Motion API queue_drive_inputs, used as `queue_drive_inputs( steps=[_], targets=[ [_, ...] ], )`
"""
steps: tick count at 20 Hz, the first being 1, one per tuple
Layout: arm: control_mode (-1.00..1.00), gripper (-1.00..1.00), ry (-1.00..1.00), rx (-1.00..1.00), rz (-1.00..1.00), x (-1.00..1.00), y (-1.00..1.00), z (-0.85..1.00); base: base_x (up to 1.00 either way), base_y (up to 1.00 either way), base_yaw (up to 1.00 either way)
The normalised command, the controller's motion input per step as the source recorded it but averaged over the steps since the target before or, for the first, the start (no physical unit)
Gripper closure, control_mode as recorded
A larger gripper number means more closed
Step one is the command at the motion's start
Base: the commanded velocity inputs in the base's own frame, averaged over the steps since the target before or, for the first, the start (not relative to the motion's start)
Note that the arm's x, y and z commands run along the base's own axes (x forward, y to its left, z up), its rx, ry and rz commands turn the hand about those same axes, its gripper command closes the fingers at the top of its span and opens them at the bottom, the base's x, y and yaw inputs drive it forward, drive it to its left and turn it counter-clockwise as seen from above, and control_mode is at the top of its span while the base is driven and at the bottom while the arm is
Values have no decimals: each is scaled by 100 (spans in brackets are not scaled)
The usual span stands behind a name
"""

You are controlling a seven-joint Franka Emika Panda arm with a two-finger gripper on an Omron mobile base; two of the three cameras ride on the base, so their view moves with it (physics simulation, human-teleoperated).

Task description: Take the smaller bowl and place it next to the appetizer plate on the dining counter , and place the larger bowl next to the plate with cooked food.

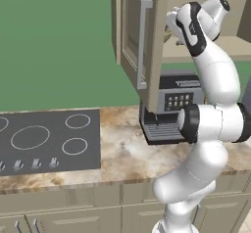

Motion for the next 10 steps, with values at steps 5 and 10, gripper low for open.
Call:
queue_drive_inputs(
  steps=[5, 10],
  targets=[
    [-100, -100, 0, 0, 0, 70, 0, -12, 0, 0, 0],
    [-100, -100, 0, 0, 0, 56, 0, -1, 0, 0, 0]
  ],
)
